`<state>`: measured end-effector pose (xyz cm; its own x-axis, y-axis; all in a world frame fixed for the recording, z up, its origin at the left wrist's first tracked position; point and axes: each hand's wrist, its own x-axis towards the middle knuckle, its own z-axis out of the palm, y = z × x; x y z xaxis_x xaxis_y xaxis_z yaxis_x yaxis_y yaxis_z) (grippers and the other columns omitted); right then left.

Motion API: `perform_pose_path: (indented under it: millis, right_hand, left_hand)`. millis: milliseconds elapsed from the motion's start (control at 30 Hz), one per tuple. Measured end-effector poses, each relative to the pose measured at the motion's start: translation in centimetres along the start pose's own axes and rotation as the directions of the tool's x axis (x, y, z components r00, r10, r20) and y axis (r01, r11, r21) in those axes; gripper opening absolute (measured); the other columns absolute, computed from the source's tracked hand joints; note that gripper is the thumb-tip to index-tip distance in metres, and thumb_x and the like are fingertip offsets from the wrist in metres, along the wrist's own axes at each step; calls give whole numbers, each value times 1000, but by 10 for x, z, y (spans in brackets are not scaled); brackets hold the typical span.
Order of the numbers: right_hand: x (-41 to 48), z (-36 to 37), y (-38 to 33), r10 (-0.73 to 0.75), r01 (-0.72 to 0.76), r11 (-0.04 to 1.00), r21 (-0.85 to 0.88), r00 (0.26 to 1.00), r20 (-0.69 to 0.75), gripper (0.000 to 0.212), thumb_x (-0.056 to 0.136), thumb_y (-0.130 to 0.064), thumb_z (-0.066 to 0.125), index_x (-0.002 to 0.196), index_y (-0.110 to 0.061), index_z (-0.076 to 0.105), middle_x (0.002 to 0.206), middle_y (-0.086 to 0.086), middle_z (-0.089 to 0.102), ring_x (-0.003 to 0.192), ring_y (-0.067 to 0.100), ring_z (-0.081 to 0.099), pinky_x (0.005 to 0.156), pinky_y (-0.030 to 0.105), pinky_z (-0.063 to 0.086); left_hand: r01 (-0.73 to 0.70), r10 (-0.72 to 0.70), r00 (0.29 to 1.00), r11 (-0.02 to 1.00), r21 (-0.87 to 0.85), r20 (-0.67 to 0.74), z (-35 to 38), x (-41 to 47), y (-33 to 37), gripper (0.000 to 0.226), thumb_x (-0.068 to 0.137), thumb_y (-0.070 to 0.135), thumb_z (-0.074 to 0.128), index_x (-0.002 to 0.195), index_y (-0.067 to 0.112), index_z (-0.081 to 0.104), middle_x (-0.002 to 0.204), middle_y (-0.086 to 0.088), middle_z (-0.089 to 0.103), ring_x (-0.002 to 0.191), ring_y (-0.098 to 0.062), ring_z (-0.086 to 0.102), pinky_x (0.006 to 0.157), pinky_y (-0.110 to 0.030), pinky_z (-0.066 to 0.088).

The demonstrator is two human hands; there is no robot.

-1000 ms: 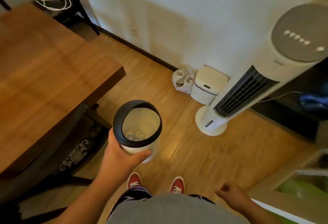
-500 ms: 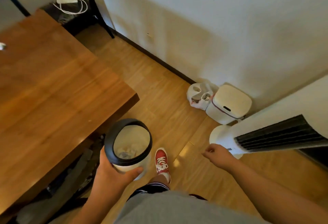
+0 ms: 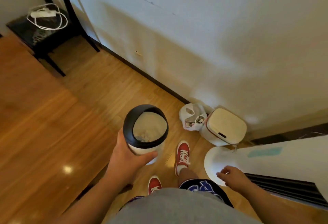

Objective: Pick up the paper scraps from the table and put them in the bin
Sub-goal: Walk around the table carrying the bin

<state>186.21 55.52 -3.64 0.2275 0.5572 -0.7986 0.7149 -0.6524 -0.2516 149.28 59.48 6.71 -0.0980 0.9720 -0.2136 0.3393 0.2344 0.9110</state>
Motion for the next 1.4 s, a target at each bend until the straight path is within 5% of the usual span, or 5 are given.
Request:
perform_pose_path:
  millis: [467,567,700,967,1400]
  right_hand:
    - [170,-148,-135,-80,110,952,-284,990,114,27,89,-34,62,70,-16,55,75,5,61,75,21,59,62,28,40]
    - [202,-166,-214,-196,246,909,-338,965,174,27,90,-32,60,83,-7,69,85,14,70,75,24,63,66,30,45]
    - [229,-163,-328,-317,409,807,-425,909,272,25,92,-38,57,91,-13,63,84,-2,61,85,22,64,63,28,42]
    - [260,-122,-506,-408,569,672,-474,819,403,24,93,-41,58,99,-18,61,94,-2,60,91,16,58,76,28,41]
    - [313,-175,-616,-343,469,650,-598,883,319,23,92,-26,60,78,-7,62,89,17,68,73,22,61,72,33,49]
  left_hand:
    - [149,-152,959,988,-29,-238,40,170,42,113,51,44,97,143,45,32,126,28,54,110,19,53,84,-16,46]
    - [251,-265,891,964,-87,-368,21,173,39,113,40,60,90,137,49,32,120,29,54,105,22,53,81,-14,45]
    - [376,-417,757,908,-186,-503,-8,171,23,121,34,65,93,138,45,36,126,15,60,115,-11,60,96,-42,52]
    - [430,-541,553,837,-340,-634,-63,197,-11,119,31,68,90,135,50,34,117,24,59,107,-4,59,86,-35,51]
    - [334,-450,652,893,-301,-611,-179,381,13,104,40,61,91,126,67,32,117,30,58,104,17,54,80,-18,45]
